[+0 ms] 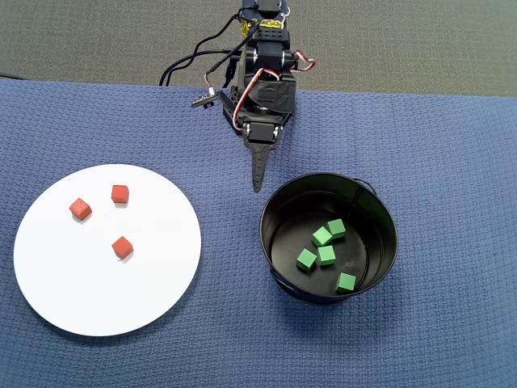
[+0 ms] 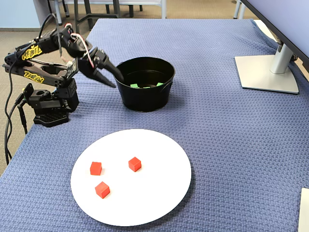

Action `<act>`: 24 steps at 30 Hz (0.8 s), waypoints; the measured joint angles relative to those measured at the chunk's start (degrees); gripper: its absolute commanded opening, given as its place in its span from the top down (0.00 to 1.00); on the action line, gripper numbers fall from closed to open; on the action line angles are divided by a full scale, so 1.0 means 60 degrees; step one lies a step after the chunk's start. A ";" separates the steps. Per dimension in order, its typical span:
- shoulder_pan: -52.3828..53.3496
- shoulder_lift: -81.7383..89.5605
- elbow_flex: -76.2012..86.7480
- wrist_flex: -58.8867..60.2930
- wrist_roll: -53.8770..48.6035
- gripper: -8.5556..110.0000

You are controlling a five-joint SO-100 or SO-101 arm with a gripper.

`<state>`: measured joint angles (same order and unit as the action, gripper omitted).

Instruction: Pick up the green cubes from the white plate and place them in the black recipient

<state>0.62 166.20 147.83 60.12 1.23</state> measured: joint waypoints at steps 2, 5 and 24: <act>0.0073 0.0366 0.0454 -0.0015 0.0000 0.86; 0.0205 0.0454 0.1025 -0.0220 -0.0015 0.87; 0.0732 0.0864 0.3135 -0.0996 -0.0879 0.90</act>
<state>5.01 171.39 166.64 54.14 -4.04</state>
